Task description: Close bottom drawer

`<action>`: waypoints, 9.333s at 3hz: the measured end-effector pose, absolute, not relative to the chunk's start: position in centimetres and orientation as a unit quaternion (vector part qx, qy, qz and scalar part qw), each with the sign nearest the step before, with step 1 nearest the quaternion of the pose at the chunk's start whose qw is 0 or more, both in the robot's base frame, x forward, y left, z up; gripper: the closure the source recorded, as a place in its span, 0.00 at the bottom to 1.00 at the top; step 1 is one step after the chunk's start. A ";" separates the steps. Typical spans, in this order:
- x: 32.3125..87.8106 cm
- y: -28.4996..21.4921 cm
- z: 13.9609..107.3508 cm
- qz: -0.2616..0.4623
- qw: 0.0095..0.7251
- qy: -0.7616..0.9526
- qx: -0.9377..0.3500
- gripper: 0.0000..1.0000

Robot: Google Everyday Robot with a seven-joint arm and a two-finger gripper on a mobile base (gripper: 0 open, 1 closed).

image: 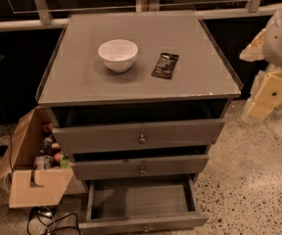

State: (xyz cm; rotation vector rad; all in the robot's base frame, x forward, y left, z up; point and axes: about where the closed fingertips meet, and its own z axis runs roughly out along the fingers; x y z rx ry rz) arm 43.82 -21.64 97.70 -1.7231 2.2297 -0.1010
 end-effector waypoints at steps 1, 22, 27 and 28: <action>43.8 -21.6 97.7 -0.035 0.160 0.781 -0.603 0.44; 29.0 -23.1 34.4 0.231 -0.064 0.921 -0.307 1.00; 29.7 -24.9 28.9 0.266 -0.026 0.942 -0.201 1.00; 30.5 -25.2 26.8 0.282 -0.013 0.944 -0.172 1.00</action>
Offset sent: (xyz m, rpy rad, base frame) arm 0.0000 0.0000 0.0000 0.0000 0.0000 0.0000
